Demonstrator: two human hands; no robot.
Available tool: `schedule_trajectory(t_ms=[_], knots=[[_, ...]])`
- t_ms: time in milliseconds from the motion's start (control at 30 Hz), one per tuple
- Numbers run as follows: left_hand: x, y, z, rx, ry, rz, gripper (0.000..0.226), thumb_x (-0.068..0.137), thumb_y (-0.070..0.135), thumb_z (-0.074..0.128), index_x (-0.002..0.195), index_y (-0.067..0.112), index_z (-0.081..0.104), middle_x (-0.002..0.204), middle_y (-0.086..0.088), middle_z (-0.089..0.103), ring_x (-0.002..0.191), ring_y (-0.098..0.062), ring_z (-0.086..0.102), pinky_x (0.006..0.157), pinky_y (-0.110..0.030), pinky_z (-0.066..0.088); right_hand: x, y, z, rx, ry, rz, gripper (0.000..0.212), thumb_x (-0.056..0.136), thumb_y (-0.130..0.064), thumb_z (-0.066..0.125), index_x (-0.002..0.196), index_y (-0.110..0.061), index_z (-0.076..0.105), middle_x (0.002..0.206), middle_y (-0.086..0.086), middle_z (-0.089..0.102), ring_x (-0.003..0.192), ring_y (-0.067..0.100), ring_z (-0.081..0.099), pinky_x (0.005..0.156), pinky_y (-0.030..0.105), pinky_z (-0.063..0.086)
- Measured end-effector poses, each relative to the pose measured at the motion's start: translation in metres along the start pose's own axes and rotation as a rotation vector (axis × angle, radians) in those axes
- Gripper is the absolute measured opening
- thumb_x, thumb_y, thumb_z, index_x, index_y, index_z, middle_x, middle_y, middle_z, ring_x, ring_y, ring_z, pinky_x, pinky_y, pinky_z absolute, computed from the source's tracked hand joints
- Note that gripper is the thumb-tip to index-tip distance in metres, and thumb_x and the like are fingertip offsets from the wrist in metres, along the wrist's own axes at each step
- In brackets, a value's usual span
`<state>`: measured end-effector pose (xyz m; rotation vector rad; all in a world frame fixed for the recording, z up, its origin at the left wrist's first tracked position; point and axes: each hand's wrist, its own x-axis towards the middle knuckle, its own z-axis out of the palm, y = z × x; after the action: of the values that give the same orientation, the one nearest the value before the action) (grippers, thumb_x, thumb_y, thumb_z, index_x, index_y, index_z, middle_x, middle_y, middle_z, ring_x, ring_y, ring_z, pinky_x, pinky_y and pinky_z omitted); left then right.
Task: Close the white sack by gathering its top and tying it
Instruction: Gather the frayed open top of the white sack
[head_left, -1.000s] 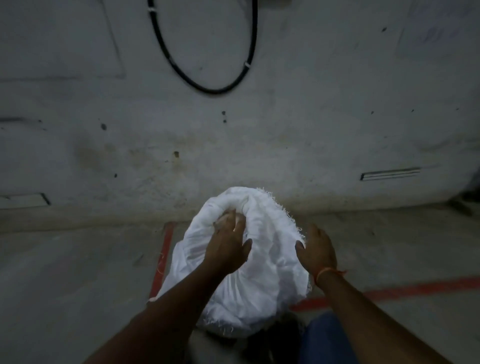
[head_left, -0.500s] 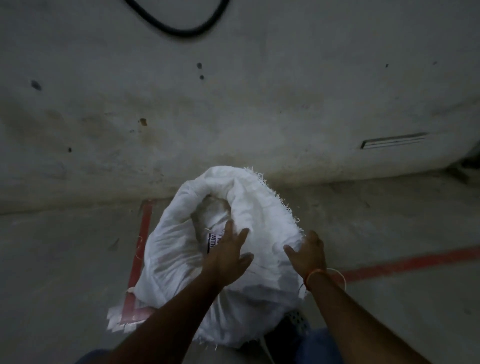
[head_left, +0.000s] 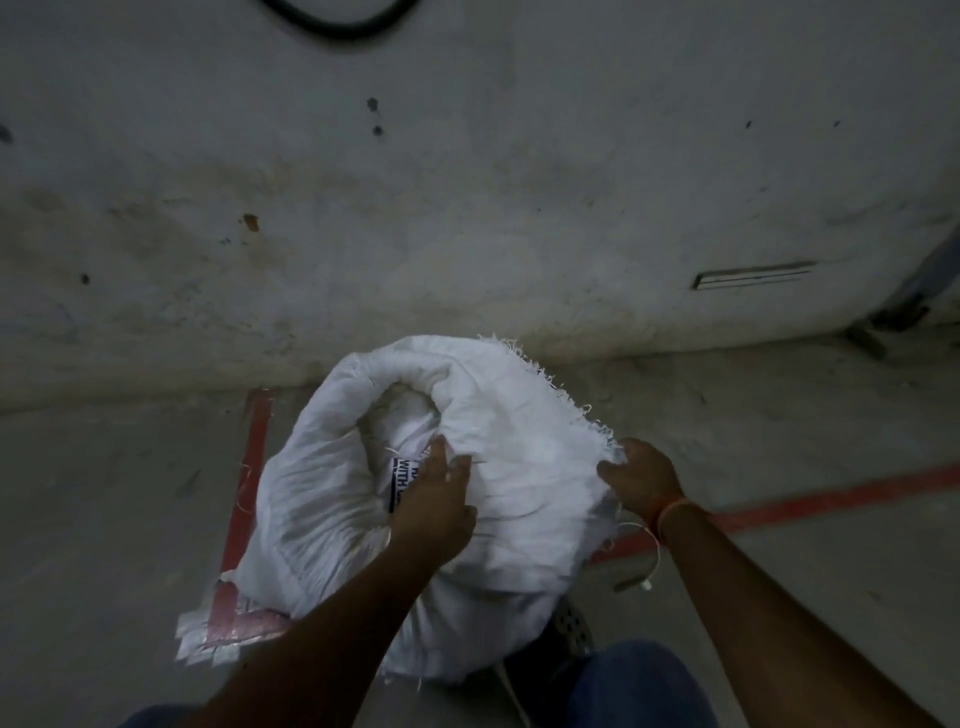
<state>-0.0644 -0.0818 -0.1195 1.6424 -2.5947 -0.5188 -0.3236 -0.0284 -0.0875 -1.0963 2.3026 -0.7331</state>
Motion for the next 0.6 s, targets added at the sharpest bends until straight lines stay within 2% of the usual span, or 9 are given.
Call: schedule_trajectory(t_ms=[100,167,200,267,300,367,467,600], knots=[[-0.002,0.014,-0.012,0.047,0.073,0.039,0.075,0.093,0.036,0.053,0.156,0.021,0.016,0.168,-0.015,-0.004,0.154,-0.033,0.009,0.122,-0.049,0.017,-0.008,-0.002,-0.026,-0.043,0.143,-0.080,0.036,0.079,-0.006,0.065,0.115,-0.006,0.066,0.116,0.015,0.070,0.105,0.033,0.065,0.085,0.027,0.045],[-0.004,0.026,-0.023,0.026,0.134,0.075,0.069,0.094,0.038,0.051,0.155,0.022,0.022,0.169,-0.011,0.002,0.153,-0.029,0.017,0.121,-0.050,0.021,-0.016,-0.007,-0.047,-0.071,0.264,-0.134,0.026,0.075,-0.002,0.061,0.099,-0.011,0.069,0.102,0.016,0.072,0.096,0.036,0.066,0.081,0.032,0.050],[-0.006,0.033,-0.029,0.009,0.182,0.097,0.064,0.095,0.039,0.050,0.152,0.023,0.028,0.168,-0.010,0.010,0.149,-0.027,0.028,0.119,-0.051,0.026,-0.020,-0.010,-0.057,-0.093,0.308,-0.152,0.022,0.074,-0.002,0.061,0.092,-0.012,0.068,0.097,0.016,0.072,0.092,0.036,0.067,0.078,0.034,0.051],[-0.012,0.050,-0.041,-0.015,0.308,0.155,0.050,0.096,0.042,0.045,0.142,0.023,0.044,0.158,-0.004,0.039,0.129,-0.022,0.055,0.111,-0.049,0.040,-0.026,-0.013,-0.075,-0.128,0.377,-0.169,0.019,0.073,-0.002,0.062,0.087,-0.013,0.069,0.094,0.014,0.073,0.089,0.036,0.067,0.075,0.034,0.052],[-0.015,0.060,-0.047,-0.041,0.368,0.192,0.045,0.096,0.044,0.043,0.136,0.024,0.051,0.146,0.000,0.053,0.116,-0.019,0.063,0.105,-0.046,0.044,-0.029,-0.014,-0.084,-0.132,0.411,-0.176,0.019,0.073,-0.002,0.063,0.087,-0.014,0.070,0.093,0.014,0.073,0.088,0.036,0.067,0.075,0.033,0.051],[-0.024,0.081,-0.059,-0.124,0.449,0.288,0.041,0.096,0.051,0.042,0.124,0.027,0.059,0.121,0.005,0.068,0.094,-0.014,0.069,0.094,-0.041,0.050,-0.034,-0.014,-0.099,-0.131,0.478,-0.189,0.019,0.073,-0.002,0.064,0.086,-0.013,0.071,0.090,0.014,0.074,0.087,0.035,0.068,0.073,0.030,0.050],[-0.044,0.116,-0.066,-0.178,0.448,0.497,0.042,0.092,0.060,0.047,0.115,0.028,0.060,0.106,0.006,0.065,0.087,-0.011,0.063,0.083,-0.038,0.051,-0.041,-0.012,-0.118,-0.120,0.550,-0.196,0.017,0.073,-0.003,0.067,0.087,-0.010,0.072,0.089,0.016,0.074,0.086,0.037,0.068,0.074,0.032,0.052],[-0.075,0.155,-0.058,-0.081,0.432,0.678,0.055,0.079,0.066,0.055,0.117,0.027,0.054,0.110,0.003,0.055,0.099,-0.016,0.051,0.083,-0.039,0.044,-0.044,-0.010,-0.131,0.016,0.544,-0.133,0.009,0.074,-0.011,0.071,0.081,-0.006,0.072,0.084,0.018,0.073,0.082,0.033,0.068,0.072,0.032,0.051]])
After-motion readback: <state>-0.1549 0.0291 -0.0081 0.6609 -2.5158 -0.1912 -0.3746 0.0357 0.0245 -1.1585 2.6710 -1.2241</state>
